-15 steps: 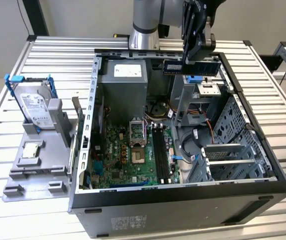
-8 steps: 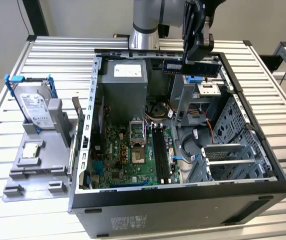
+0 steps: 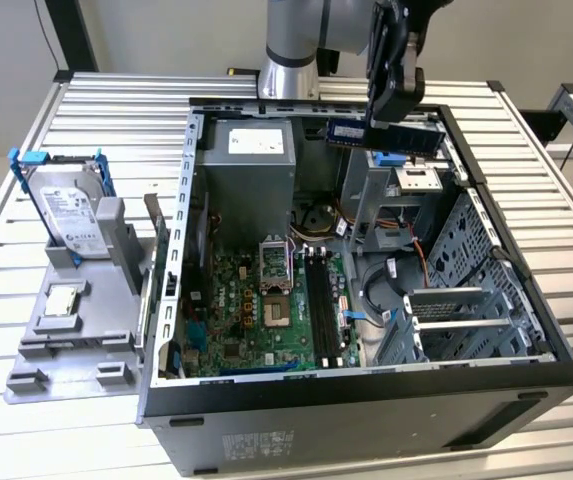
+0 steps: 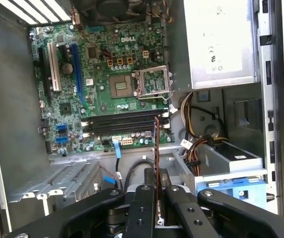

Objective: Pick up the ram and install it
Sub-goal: 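Insert the ram into the slot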

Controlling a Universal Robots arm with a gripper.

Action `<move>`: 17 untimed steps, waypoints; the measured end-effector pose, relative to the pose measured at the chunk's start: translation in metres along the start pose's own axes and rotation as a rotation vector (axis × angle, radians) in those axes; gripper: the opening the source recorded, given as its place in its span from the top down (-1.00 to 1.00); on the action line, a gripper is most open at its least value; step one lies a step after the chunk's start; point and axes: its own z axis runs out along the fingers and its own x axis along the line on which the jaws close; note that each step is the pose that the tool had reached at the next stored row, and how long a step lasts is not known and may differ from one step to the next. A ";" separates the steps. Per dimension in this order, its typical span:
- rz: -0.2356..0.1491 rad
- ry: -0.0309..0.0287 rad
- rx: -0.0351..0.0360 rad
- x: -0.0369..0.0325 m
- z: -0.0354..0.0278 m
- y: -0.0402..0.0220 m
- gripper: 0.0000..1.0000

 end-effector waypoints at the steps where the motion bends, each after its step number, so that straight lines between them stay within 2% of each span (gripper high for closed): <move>1: 0.008 -0.0001 0.0001 0.0000 0.0000 0.0000 1.00; 10: 0.081 -0.0007 0.0007 0.0000 0.0000 0.0000 1.00; 17: 0.172 -0.0014 0.0014 0.0000 0.0000 0.0000 1.00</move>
